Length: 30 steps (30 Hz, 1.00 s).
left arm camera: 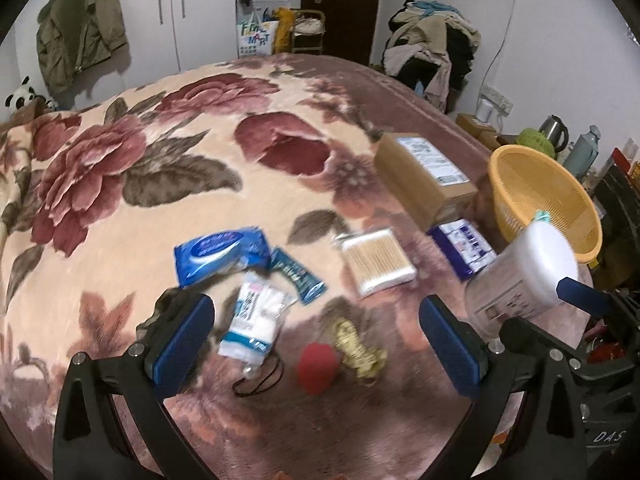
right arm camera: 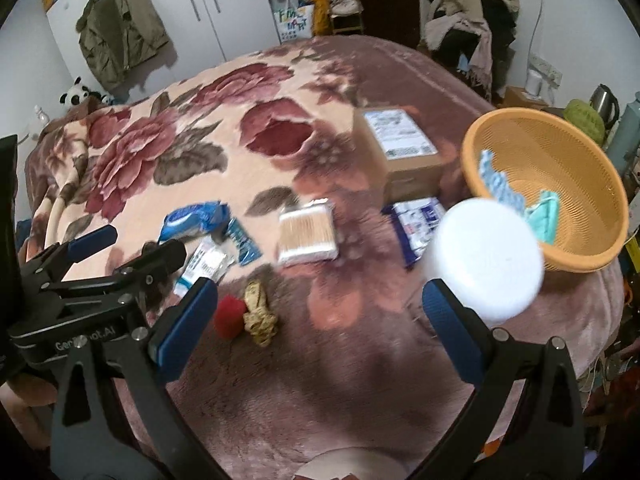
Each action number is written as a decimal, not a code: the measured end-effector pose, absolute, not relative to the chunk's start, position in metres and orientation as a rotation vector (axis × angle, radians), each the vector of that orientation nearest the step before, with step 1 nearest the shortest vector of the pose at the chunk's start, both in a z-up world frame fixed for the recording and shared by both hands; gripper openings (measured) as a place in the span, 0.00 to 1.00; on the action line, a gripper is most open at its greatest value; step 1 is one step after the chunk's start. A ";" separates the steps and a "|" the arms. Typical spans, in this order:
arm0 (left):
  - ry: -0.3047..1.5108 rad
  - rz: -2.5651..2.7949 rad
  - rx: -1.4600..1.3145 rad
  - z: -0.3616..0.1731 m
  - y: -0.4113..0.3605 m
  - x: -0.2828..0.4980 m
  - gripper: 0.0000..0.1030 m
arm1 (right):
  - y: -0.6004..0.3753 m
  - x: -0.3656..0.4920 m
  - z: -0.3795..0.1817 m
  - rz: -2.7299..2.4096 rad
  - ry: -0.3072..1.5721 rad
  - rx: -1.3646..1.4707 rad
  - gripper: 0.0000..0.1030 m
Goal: Organize soft objects
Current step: 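Return both tools to the remaining items on the blanket, then grasp the black mesh puff with the left tool while the right tool grasps the tape measure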
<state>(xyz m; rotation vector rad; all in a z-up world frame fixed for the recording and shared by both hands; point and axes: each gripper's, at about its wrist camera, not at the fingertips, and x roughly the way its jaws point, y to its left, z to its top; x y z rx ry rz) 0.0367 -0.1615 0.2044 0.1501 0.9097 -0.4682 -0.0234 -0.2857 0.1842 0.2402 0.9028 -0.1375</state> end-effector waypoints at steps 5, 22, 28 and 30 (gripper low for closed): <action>0.935 -0.442 0.158 0.179 -0.146 0.036 0.99 | -0.271 -0.022 0.167 -0.120 0.935 0.248 1.00; 1.019 -0.398 0.113 0.120 -0.107 0.031 0.99 | -0.258 -0.020 0.107 -0.125 1.045 0.288 1.00; 1.026 -0.379 0.076 0.114 -0.086 0.037 0.99 | -0.252 -0.016 0.095 -0.122 1.066 0.278 1.00; 1.026 -0.370 0.068 0.113 -0.080 0.039 0.99 | -0.249 -0.014 0.094 -0.122 1.069 0.269 1.00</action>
